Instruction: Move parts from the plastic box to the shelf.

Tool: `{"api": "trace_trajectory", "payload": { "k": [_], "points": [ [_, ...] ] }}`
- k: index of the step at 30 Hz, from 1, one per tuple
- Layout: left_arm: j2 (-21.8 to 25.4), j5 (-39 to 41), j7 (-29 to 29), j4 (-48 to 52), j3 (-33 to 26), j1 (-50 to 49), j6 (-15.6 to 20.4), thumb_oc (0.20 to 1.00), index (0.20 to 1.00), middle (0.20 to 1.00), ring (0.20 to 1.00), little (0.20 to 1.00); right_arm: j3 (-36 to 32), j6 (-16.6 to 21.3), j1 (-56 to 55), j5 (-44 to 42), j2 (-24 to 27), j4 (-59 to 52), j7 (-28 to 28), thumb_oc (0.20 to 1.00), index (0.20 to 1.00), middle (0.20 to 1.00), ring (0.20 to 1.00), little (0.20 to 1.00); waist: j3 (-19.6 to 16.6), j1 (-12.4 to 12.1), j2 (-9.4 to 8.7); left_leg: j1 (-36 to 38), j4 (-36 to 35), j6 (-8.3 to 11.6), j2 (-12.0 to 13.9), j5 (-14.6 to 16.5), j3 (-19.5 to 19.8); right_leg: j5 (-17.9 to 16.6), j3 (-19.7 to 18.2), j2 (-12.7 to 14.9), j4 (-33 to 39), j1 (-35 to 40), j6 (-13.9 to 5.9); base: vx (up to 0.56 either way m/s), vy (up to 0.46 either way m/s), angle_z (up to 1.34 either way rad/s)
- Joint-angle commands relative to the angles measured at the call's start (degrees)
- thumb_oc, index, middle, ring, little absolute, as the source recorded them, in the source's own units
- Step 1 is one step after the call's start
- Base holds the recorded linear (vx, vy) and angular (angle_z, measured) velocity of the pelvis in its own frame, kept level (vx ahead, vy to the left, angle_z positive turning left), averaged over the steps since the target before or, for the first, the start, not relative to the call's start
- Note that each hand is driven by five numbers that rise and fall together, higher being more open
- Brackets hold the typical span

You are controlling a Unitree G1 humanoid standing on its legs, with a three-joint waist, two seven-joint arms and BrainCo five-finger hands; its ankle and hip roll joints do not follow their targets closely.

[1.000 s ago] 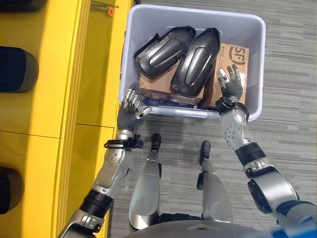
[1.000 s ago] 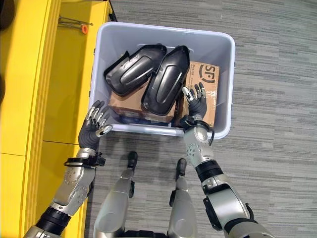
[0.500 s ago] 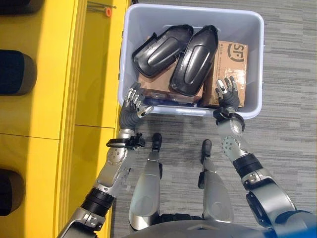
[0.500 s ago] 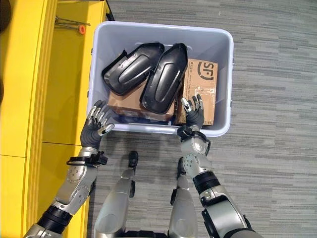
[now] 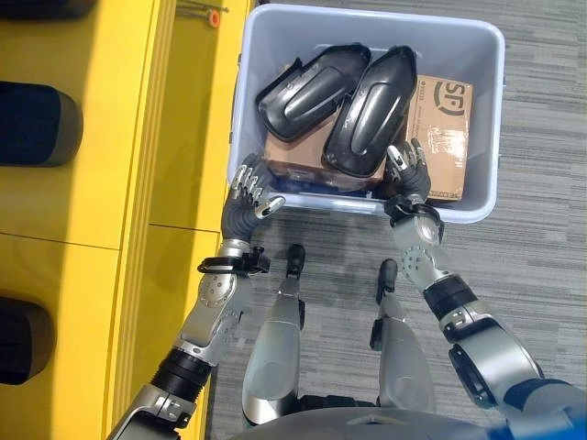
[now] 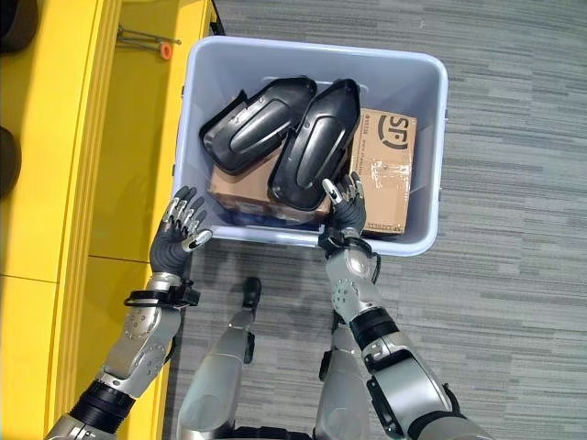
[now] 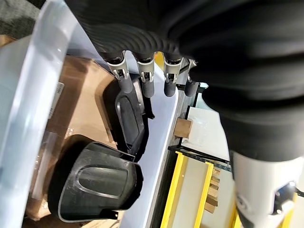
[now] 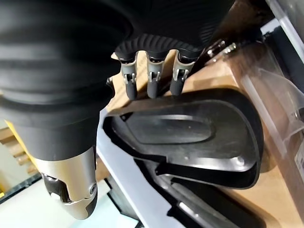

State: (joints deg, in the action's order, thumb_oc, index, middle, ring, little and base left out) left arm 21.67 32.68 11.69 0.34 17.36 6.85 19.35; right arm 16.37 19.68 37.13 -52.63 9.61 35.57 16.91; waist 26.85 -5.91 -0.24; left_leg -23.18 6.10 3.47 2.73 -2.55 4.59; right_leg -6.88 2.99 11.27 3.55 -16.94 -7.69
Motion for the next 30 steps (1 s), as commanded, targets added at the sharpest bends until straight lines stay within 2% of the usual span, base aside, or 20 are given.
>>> {"api": "trace_trajectory", "payload": {
  "k": [1,15,30],
  "points": [
    [1.97,0.13,0.69,5.03,0.12,-1.09,3.05,1.0,1.0,1.0,1.0,1.0,-0.17,1.59,1.73,0.35,-0.68,-0.39,-0.74,1.0,1.0,1.0,1.0,1.0,-0.83,-0.88,-1.21,-1.16,0.91,-0.53,2.31,2.29,0.74,0.51,0.45,6.14,-2.96,1.81,-3.45,0.0,-0.009,0.03],
    [2.17,1.11,1.09,5.53,1.58,0.03,3.07,1.0,1.0,1.0,1.0,1.0,-3.64,2.42,7.64,-3.33,-0.37,8.54,1.16,1.0,1.0,1.0,1.0,1.0,1.16,-1.28,-0.13,-2.0,0.77,-0.39,2.3,2.14,0.88,1.04,0.55,6.0,-3.59,0.79,-3.22,0.0,0.0,0.01],
    [2.79,2.08,0.93,4.82,2.32,0.89,3.59,1.0,1.0,1.0,1.0,1.0,-4.7,1.61,13.3,-3.69,1.3,17.0,2.21,1.0,1.0,1.0,1.0,1.0,2.08,-1.84,0.49,-2.99,0.72,-0.27,2.23,1.89,1.22,1.39,0.81,5.79,-3.92,-0.07,-3.03,0.0,-0.001,0.01]
  ]
}}
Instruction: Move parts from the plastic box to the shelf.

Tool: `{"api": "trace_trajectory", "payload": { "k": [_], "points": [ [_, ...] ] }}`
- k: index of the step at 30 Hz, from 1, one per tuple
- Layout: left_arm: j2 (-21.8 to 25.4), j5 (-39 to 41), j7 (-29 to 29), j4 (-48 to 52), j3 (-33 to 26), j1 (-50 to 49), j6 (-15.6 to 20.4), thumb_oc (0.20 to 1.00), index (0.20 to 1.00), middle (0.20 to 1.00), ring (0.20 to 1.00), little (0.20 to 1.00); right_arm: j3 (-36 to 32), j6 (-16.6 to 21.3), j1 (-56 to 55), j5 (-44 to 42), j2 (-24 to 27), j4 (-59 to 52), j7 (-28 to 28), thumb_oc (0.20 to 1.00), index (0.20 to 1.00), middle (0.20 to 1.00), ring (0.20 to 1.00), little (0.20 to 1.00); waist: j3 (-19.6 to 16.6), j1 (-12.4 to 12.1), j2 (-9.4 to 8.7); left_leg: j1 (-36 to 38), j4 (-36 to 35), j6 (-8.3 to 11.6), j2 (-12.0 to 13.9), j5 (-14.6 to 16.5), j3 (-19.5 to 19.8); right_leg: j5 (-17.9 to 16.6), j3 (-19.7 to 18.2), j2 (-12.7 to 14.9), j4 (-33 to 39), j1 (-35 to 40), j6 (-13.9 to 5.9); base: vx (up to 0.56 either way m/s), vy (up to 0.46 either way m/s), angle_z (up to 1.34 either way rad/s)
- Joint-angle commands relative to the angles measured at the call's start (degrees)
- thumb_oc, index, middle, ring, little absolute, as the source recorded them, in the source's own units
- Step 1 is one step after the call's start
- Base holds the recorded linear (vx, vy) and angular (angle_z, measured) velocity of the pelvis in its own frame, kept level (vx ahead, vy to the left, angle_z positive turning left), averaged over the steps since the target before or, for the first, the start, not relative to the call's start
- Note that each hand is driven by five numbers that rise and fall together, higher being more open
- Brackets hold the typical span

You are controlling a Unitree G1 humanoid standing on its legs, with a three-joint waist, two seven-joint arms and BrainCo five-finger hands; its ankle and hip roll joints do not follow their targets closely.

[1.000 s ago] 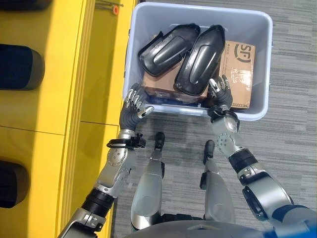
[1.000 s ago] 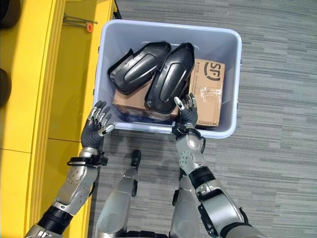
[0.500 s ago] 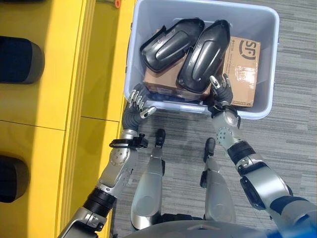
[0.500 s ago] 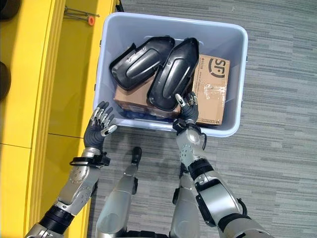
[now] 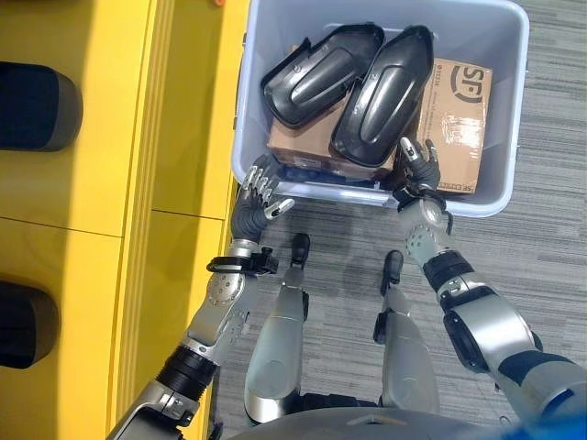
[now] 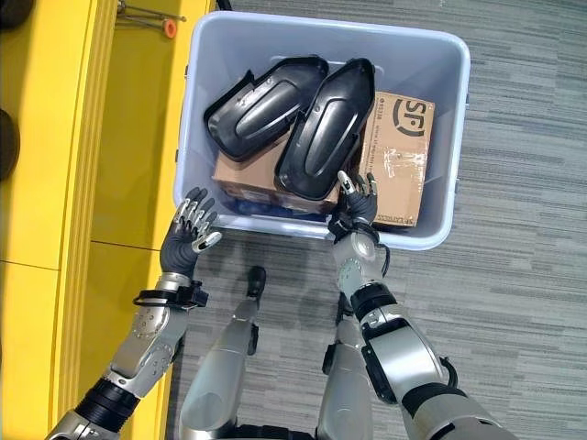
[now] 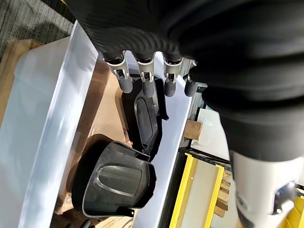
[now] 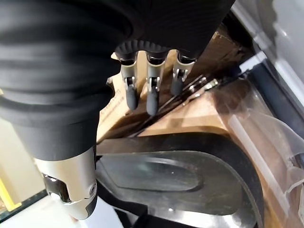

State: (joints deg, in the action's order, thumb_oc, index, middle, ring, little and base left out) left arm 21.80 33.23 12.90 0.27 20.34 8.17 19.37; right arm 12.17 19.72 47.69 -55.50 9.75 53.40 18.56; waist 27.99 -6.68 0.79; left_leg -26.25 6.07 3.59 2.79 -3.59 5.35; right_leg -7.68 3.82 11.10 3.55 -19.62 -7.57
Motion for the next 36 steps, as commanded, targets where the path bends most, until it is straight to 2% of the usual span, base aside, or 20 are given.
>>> {"api": "trace_trajectory", "payload": {
  "k": [1,20,36],
  "points": [
    [2.68,1.59,-0.31,4.85,-0.66,-0.49,3.61,1.0,1.0,1.0,1.0,1.0,-0.37,1.46,3.23,-0.53,1.49,-0.53,0.65,1.0,1.0,1.0,1.0,1.0,0.96,-1.16,-0.51,-0.04,0.74,-0.39,2.15,2.91,0.43,2.16,0.05,5.97,-3.87,2.59,-3.17,0.0,0.0,0.0],
    [3.61,2.4,-0.01,5.67,-0.55,-0.34,4.42,1.0,1.0,1.0,1.0,1.0,0.12,0.34,11.11,1.52,5.03,7.66,1.33,1.0,1.0,1.0,1.0,1.0,1.8,-2.57,-0.15,-3.28,1.47,-0.52,1.56,2.96,1.59,2.59,1.26,5.81,-4.06,1.06,-3.12,0.01,-0.003,0.03],
    [5.07,3.27,-0.37,7.59,0.95,-0.45,5.22,1.0,1.0,1.0,1.0,1.0,0.06,-2.32,20.78,3.79,14.27,18.78,2.66,1.0,1.0,1.0,1.0,1.0,1.8,-4.29,1.3,-9.39,4.32,-0.59,0.2,3.82,2.81,3.66,2.33,5.47,-5.63,-2.87,-3.02,0.0,-0.002,0.05]
  ]
}}
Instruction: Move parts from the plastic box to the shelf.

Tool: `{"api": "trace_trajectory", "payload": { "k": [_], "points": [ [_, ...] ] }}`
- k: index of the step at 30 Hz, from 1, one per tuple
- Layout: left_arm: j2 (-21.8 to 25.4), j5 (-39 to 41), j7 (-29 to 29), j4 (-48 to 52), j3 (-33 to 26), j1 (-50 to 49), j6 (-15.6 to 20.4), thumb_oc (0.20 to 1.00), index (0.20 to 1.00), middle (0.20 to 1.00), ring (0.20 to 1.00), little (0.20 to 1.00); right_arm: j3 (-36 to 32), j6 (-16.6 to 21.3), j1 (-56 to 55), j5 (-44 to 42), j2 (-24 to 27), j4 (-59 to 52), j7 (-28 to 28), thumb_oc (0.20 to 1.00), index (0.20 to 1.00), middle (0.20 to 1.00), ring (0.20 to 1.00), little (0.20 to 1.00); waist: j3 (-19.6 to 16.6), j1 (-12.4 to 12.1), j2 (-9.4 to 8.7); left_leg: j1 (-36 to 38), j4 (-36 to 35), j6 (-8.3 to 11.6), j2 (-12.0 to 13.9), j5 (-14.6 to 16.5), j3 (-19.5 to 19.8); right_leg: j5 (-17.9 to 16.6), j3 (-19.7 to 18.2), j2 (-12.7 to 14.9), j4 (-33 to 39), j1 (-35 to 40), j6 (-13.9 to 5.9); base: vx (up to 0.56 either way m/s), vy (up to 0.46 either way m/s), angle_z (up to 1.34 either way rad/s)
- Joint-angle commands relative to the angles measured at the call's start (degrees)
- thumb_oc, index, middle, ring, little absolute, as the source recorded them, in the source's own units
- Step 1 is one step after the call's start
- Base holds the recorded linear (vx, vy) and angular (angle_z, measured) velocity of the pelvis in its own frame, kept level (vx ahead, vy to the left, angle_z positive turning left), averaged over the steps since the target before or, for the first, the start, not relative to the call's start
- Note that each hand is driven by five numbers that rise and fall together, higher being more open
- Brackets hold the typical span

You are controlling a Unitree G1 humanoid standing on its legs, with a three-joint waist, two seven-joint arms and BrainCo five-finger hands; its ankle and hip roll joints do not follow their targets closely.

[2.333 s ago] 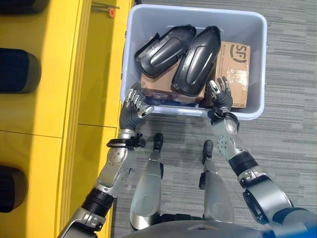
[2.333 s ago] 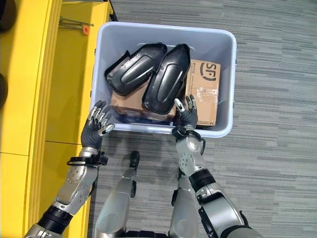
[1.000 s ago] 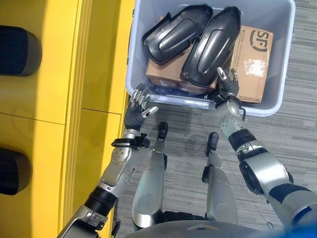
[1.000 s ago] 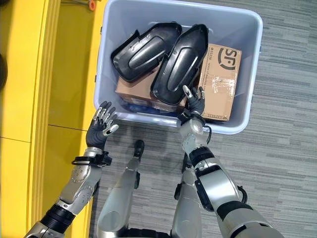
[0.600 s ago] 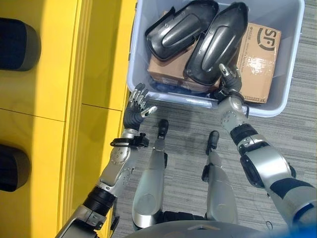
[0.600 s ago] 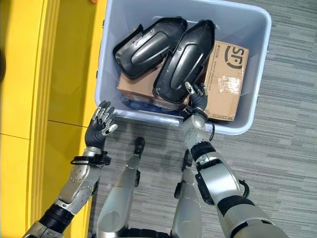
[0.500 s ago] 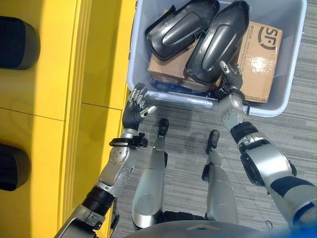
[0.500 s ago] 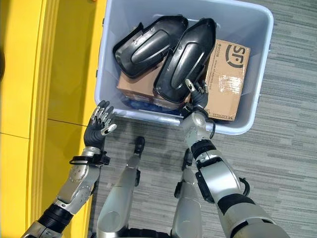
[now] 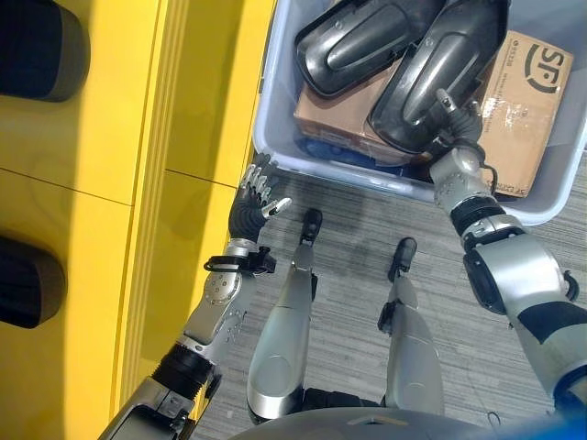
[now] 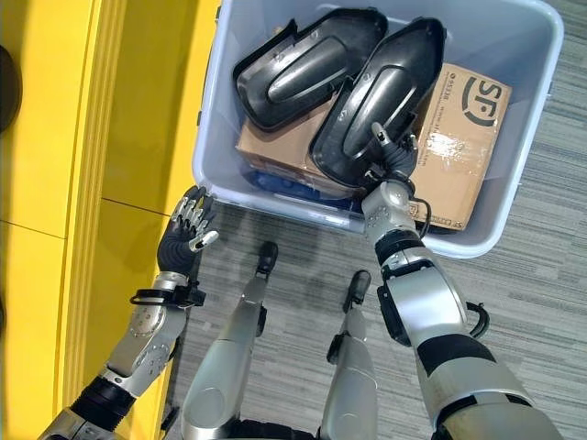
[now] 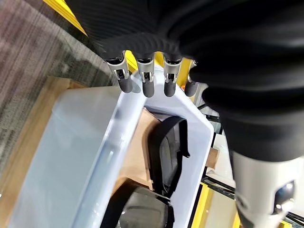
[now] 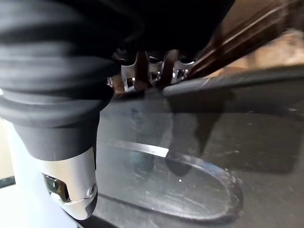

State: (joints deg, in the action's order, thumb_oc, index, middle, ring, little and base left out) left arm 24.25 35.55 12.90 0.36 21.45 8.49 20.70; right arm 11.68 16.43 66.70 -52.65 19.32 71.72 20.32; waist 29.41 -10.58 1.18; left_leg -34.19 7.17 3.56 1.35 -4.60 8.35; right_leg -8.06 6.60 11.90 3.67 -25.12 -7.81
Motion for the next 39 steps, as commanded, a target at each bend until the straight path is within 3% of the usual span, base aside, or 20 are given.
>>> {"api": "trace_trajectory", "payload": {
  "k": [1,7,8,9,14,21,25,27,30,34,37,39],
  "points": [
    [2.72,0.95,-0.49,7.51,-0.03,-0.7,3.98,1.0,1.0,1.0,1.0,1.0,0.7,0.72,2.27,1.24,5.47,1.02,0.93,1.0,1.0,1.0,1.0,1.0,0.39,-0.46,0.98,-2.0,3.52,-0.56,1.52,4.9,-0.18,4.07,-0.39,4.7,-5.9,2.29,-2.79,0.0,-0.015,0.05],
    [2.82,0.87,-0.94,8.52,0.87,-0.93,4.08,1.0,1.0,1.0,1.0,1.0,2.3,-1.77,2.85,5.74,9.74,4.8,1.26,1.0,1.0,1.0,1.0,1.0,0.39,-1.63,2.38,-4.87,5.42,-0.72,0.53,5.68,0.56,5.01,-0.15,4.63,-7.36,0.36,-2.61,0.0,0.001,0.04],
    [2.84,0.8,-0.98,8.59,0.77,-0.81,4.1,1.0,1.0,1.0,1.0,1.0,2.66,-2.12,2.71,6.51,10.06,5.03,1.06,0.696,0.696,0.696,0.696,0.696,0.39,-1.7,2.44,-5.41,5.51,-0.8,0.4,5.29,0.72,4.79,-0.07,4.67,-7.44,-0.08,-2.6,0.01,0.018,0.08],
    [2.84,0.59,-1.07,8.83,0.85,-0.9,4.08,1.0,1.0,1.0,1.0,1.0,3.68,-2.89,1.74,8.68,10.34,5.37,1.04,0.2,0.2,0.2,0.2,0.2,0.39,-1.81,2.72,-5.37,5.91,-0.72,0.47,5.74,0.8,5.32,-0.04,4.51,-7.85,-0.08,-2.56,-0.02,0.022,0.08],
    [2.4,0.77,-1.19,8.51,0.96,-0.53,3.84,1.0,1.0,1.0,1.0,1.0,2.58,-2.4,-0.72,7.9,9.04,5.16,0.73,0.2,0.2,0.2,0.2,0.2,0.39,-1.58,2.64,-4.53,6.11,-0.86,0.56,5.97,0.69,5.69,-0.45,4.41,-8.29,0.32,-2.35,-0.01,0.014,0.03],
    [1.77,1.35,-1.5,7.36,-0.28,-0.38,4.12,1.0,1.0,1.0,1.0,1.0,1.97,1.44,-8.75,5.57,5.37,-3.73,-0.25,0.2,0.2,0.2,0.2,0.2,0.39,0.32,0.54,-0.39,4.51,-0.65,1.68,5.08,0.07,4.77,-0.54,4.39,-7.16,3.4,-2.43,-0.02,0.004,-0.01],
    [1.11,1.62,-1.58,4.83,-2.74,-1.11,3.72,1.0,1.0,1.0,1.0,1.0,0.71,5.31,-20.92,4.86,0.85,-22.21,-0.74,0.2,0.2,0.2,0.2,0.2,0.38,2.74,-2.26,5.69,2.2,-0.23,3.07,4.27,-0.53,3.62,-0.7,4.16,-5.28,8.45,-2.46,-0.04,-0.022,-0.1],
    [1.28,2.27,-2.57,5.12,-4.53,-2.69,3.21,1.0,1.0,1.0,1.0,1.0,-0.86,6.51,-27.51,4.87,-0.72,-32.6,-1.75,0.2,0.2,0.2,0.2,0.2,-2.8,3.9,-3.59,8.77,0.16,-0.03,4.07,3.79,-1.07,3.01,-0.32,3.97,-3.73,10.64,-2.69,0.0,-0.046,-0.27],
    [1.96,2.29,-3.62,4.38,-5.91,-4.18,2.63,1.0,1.0,1.0,1.0,1.0,-1.63,6.85,-32.48,4.75,-1.8,-39.55,-2.72,0.2,0.2,0.2,0.2,0.2,-5.76,4.61,-4.72,11.71,-1.63,0.16,4.95,3.47,-1.82,2.64,-0.3,3.81,-2.7,12.55,-2.81,0.03,-0.029,-0.17],
    [2.79,2.41,-5.01,4.38,-7.8,-6.4,1.72,1.0,1.0,1.0,1.0,1.0,-2.29,6.49,-37.24,6.17,-2.56,-45.07,-3.78,0.2,0.2,0.2,0.2,0.2,-9.35,5.52,-5.57,15.19,-3.71,0.44,5.6,3.09,-2.44,2.43,-0.29,3.87,-1.34,15.1,-2.98,0.04,-0.038,-0.12],
    [3.27,1.98,-7.2,3.74,-11.28,-9.35,0.62,1.0,1.0,1.0,1.0,1.0,-2.11,5.47,-42.45,8.02,-2.97,-53.37,-6.64,0.2,0.2,0.2,0.2,0.2,-15.35,6.83,-6.19,20.75,-5.89,0.88,6.74,3.28,-4.52,2.71,-1.1,3.72,-0.57,18.3,-3.29,0.08,-0.049,-0.2],
    [3.22,1.95,-7.31,3.59,-12.02,-9.89,0.56,1.0,1.0,1.0,1.0,1.0,-2.08,5.33,-43.11,8.02,-3.0,-54.38,-7.36,0.2,0.2,0.2,0.2,0.2,-16.0,6.92,-6.15,21.53,-5.75,0.9,6.95,3.51,-4.67,3.28,-1.15,3.77,-1.23,18.69,-3.24,0.05,-0.035,-0.21]
  ]
}}
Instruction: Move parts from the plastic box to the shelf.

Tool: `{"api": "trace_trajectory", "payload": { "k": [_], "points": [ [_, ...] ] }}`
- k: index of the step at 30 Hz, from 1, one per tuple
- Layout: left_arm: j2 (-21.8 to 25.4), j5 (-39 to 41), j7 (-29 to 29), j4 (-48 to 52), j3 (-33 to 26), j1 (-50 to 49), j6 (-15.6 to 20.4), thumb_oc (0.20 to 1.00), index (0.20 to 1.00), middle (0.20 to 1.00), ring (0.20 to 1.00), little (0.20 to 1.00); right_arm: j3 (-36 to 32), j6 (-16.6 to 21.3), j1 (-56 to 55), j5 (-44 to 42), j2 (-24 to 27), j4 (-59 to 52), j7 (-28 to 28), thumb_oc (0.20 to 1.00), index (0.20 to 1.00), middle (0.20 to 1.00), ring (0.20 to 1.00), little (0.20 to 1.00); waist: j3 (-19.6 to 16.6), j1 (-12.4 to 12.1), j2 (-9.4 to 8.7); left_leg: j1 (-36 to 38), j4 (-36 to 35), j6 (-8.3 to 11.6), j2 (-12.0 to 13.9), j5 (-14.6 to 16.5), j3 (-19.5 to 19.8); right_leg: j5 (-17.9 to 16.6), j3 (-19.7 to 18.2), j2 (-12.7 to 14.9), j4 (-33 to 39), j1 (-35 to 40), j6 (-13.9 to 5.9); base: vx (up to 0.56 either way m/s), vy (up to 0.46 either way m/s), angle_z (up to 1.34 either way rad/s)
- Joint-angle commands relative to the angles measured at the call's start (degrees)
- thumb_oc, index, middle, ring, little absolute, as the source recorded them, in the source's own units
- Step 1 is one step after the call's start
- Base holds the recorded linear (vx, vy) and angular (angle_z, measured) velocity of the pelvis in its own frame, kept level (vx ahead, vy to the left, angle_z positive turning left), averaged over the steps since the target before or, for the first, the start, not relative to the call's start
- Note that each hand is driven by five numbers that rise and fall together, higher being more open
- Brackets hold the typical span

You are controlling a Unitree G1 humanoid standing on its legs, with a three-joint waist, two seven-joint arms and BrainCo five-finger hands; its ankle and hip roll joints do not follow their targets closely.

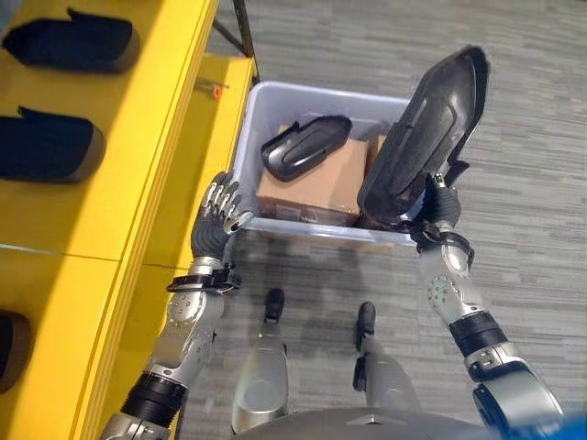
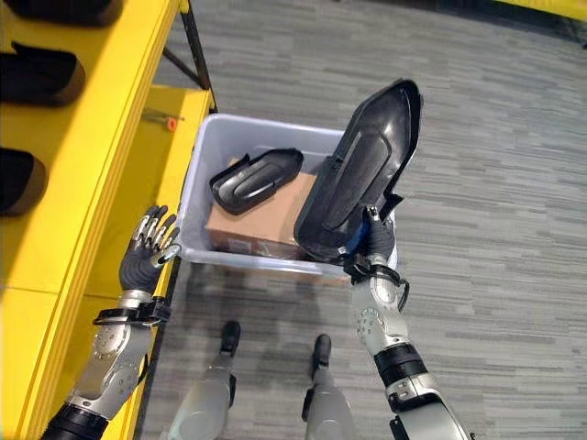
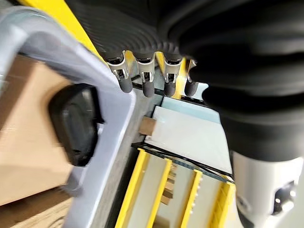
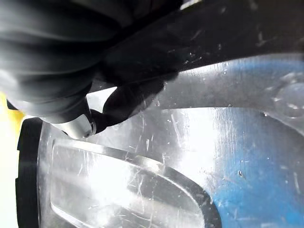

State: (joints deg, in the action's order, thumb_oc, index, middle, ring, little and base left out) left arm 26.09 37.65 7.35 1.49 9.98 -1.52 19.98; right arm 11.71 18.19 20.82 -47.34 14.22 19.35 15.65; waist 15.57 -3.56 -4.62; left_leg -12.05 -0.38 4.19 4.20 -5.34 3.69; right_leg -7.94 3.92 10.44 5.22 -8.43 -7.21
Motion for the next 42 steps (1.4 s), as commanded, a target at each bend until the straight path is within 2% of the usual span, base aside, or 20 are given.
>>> {"api": "trace_trajectory", "payload": {
  "k": [1,5,7,12,13,16,18,19,20,21,22,24,25,26,29,33,34,36,37,42],
  "points": [
    [1.7,-0.54,-2.13,1.94,-1.6,-0.49,1.07,1.0,1.0,1.0,1.0,1.0,-1.79,3.14,1.55,2.93,2.05,-3.83,-4.13,0.2,0.2,0.2,0.2,0.2,-3.35,0.18,-0.2,0.86,2.36,0.31,4.57,4.84,0.07,5.27,0.97,4.97,-5.75,2.67,-3.55,0.04,-0.041,-0.09],
    [2.06,-1.57,-2.46,1.4,-3.52,-1.4,0.89,1.0,1.0,1.0,1.0,1.0,-0.27,2.31,-0.31,3.09,1.62,-6.88,-6.5,0.2,0.2,0.2,0.2,0.2,-5.01,0.67,0.34,3.79,3.91,0.57,5.77,5.95,0.99,11.05,0.41,3.37,-12.69,3.94,-2.61,0.04,-0.087,0.0],
    [1.89,-1.75,-2.33,0.61,-4.4,-1.34,0.99,1.0,1.0,1.0,1.0,1.0,0.35,2.46,-0.25,2.98,1.32,-7.17,-7.26,0.2,0.2,0.2,0.2,0.2,-5.42,0.47,0.59,4.55,5.18,1.06,6.65,5.97,2.4,13.95,0.08,1.99,-16.01,4.53,-1.4,0.0,-0.169,0.1],
    [-0.72,-1.01,-1.58,-0.44,-6.57,-4.02,0.81,1.0,1.0,1.0,1.0,1.0,4.38,1.89,3.26,2.07,0.63,-6.88,-8.35,0.2,0.2,0.2,0.2,0.2,-6.34,-1.08,1.05,5.72,5.06,2.12,10.49,3.38,4.98,18.7,1.45,-2.57,-20.97,4.91,2.14,-0.04,-0.264,0.28],
    [-1.97,0.02,-1.57,-0.76,-6.94,-5.36,0.5,1.0,1.0,1.0,1.0,1.0,6.04,1.81,6.27,1.41,0.87,-6.21,-8.45,0.2,0.2,0.2,0.2,0.2,-6.14,-2.11,1.5,4.97,4.09,2.62,11.71,0.49,5.91,19.37,2.56,-4.25,-21.42,4.51,3.37,-0.15,-0.337,0.1],
    [-3.51,1.75,-1.79,-1.05,-6.9,-6.84,0.32,1.0,1.0,1.0,1.0,1.0,6.72,2.08,8.86,1.45,2.13,-6.44,-8.13,0.2,0.2,0.2,0.2,0.2,-5.15,-3.26,3.19,2.6,0.79,3.39,12.61,-5.71,7.22,20.08,5.62,-5.38,-21.76,3.35,4.59,-0.17,-0.208,0.32],
    [-3.96,1.91,-2.17,-2.57,-6.83,-7.36,0.05,1.0,1.0,1.0,1.0,1.0,6.12,2.26,8.58,1.98,3.54,-7.79,-7.98,0.2,0.2,0.2,0.2,0.2,-4.1,-3.39,4.42,0.41,-1.76,3.46,11.92,-10.04,4.23,21.11,8.98,-4.74,-22.4,3.31,5.43,-0.15,-0.101,1.03],
    [-4.11,1.44,-1.99,-3.75,-6.57,-6.33,-0.16,1.0,1.0,1.0,1.0,1.0,5.69,2.58,7.51,2.95,4.16,-9.02,-7.56,0.2,0.2,0.2,0.2,0.2,-3.3,-3.37,4.88,-2.33,-1.36,3.69,11.0,-12.04,0.1,20.72,12.06,-3.24,-21.72,4.03,5.82,-0.12,-0.054,1.32],
    [-4.11,1.43,-1.99,-3.75,-6.56,-6.32,-0.15,1.0,1.0,1.0,1.0,1.0,5.68,2.57,7.51,2.96,4.16,-9.04,-7.55,0.2,0.2,0.2,0.2,0.2,-3.28,-3.31,4.88,-2.36,-1.32,3.68,10.96,-12.03,0.17,20.73,12.13,-3.21,-21.71,4.07,5.81,-0.12,-0.082,1.66],
    [-4.08,1.34,-2.35,-3.48,-6.71,-6.44,-0.1,1.0,1.0,1.0,1.0,1.0,5.87,2.52,7.82,3.06,4.41,-9.0,-7.74,0.2,0.2,0.2,0.2,0.2,-3.08,-3.84,4.79,-2.04,-0.37,3.91,10.41,-11.48,1.92,19.96,12.24,-2.79,-20.91,4.3,5.67,-0.12,-0.062,1.72],
    [-4.5,1.08,-2.6,-2.68,-6.9,-6.66,0.16,1.0,1.0,1.0,1.0,1.0,5.4,2.64,7.54,3.28,4.56,-9.37,-8.11,0.2,0.2,0.2,0.2,0.2,-3.38,-3.82,4.36,-0.88,2.17,3.56,10.57,-9.47,2.55,18.38,13.09,-1.8,-19.26,4.39,5.77,-0.18,-0.068,1.28],
    [-5.21,1.23,-2.88,-1.95,-6.64,-6.16,0.15,1.0,1.0,1.0,1.0,1.0,5.09,3.15,5.62,3.25,4.45,-10.49,-8.24,0.2,0.2,0.2,0.2,0.2,-4.0,-2.77,4.26,1.3,5.91,2.7,12.0,-6.69,-0.47,17.98,16.4,-0.22,-19.13,4.01,6.13,-0.14,-0.019,0.52],
    [-5.22,1.23,-2.87,-1.93,-6.64,-6.2,0.14,1.0,1.0,1.0,1.0,1.0,5.1,3.14,5.57,3.26,4.45,-10.53,-8.23,0.2,0.2,0.2,0.2,0.2,-3.97,-2.74,4.27,1.32,5.99,2.7,11.98,-6.61,-0.44,18.05,16.43,-0.2,-19.2,4.06,6.12,0.0,0.022,0.81],
    [-5.77,0.92,-3.09,-2.03,-6.07,-6.06,0.03,1.0,1.0,1.0,1.0,1.0,5.48,3.25,3.96,2.83,3.88,-11.44,-8.28,0.2,0.2,0.2,0.2,0.2,-4.71,-1.48,3.91,5.72,7.89,2.83,13.94,-3.58,-3.29,19.23,17.61,0.51,-19.96,4.23,6.23,0.04,0.019,1.23],
    [-5.91,0.65,-3.09,-1.36,-6.01,-5.77,-0.18,1.0,1.0,1.0,1.0,1.0,4.91,2.8,0.72,3.11,3.74,-13.9,-8.41,0.2,0.2,0.2,0.2,0.2,-4.94,-0.36,4.15,8.49,7.25,3.06,14.94,-2.26,-4.88,18.97,19.74,1.87,-21.1,3.97,5.87,-0.01,0.096,0.65],
    [-6.04,-0.41,-4.17,-0.79,-5.96,-6.8,-0.74,1.0,1.0,1.0,1.0,1.0,2.53,2.25,-4.55,3.0,4.0,-16.57,-8.89,0.2,0.2,0.2,0.2,0.2,-6.68,0.88,5.46,9.72,1.36,2.81,12.28,3.33,-7.95,15.65,22.32,5.78,-20.68,4.87,2.92,0.05,0.212,0.8],
    [-6.02,-0.42,-4.16,-0.75,-5.95,-6.87,-0.75,1.0,1.0,1.0,1.0,1.0,2.53,2.26,-4.6,3.01,3.97,-16.58,-8.89,0.2,0.2,0.2,0.2,0.2,-6.69,0.87,5.42,9.76,1.37,2.74,12.22,3.37,-7.98,15.52,22.32,5.81,-20.54,4.96,2.85,0.07,0.26,0.61],
    [-5.18,-0.96,-4.23,-0.08,-6.59,-7.12,-0.62,1.0,1.0,1.0,1.0,1.0,1.93,2.31,-5.18,2.95,3.47,-16.24,-8.94,0.2,0.2,0.2,0.2,0.2,-6.81,0.44,5.12,9.44,2.48,2.24,10.71,4.82,-7.82,13.32,22.76,7.46,-19.04,6.05,1.62,0.06,0.21,0.41],
    [-4.36,-2.56,-4.21,0.44,-7.54,-7.82,-0.43,1.0,1.0,1.0,1.0,1.0,1.74,2.04,-5.98,2.77,3.14,-16.46,-9.6,0.2,0.2,0.2,0.2,0.2,-7.12,0.16,4.6,9.27,3.28,1.62,9.31,6.24,-7.84,11.28,23.11,8.98,-17.64,7.09,0.32,0.07,0.27,0.39],
    [-4.34,-3.89,-3.48,0.83,-8.77,-8.28,-0.26,1.0,1.0,1.0,1.0,1.0,1.33,1.37,-7.09,2.69,1.87,-16.84,-9.83,0.2,0.2,0.2,0.2,0.2,-8.12,-0.62,2.83,7.99,3.98,0.18,4.9,8.75,-6.48,5.94,25.05,12.42,-12.81,9.52,-2.69,0.03,0.225,0.23]
  ]
}}
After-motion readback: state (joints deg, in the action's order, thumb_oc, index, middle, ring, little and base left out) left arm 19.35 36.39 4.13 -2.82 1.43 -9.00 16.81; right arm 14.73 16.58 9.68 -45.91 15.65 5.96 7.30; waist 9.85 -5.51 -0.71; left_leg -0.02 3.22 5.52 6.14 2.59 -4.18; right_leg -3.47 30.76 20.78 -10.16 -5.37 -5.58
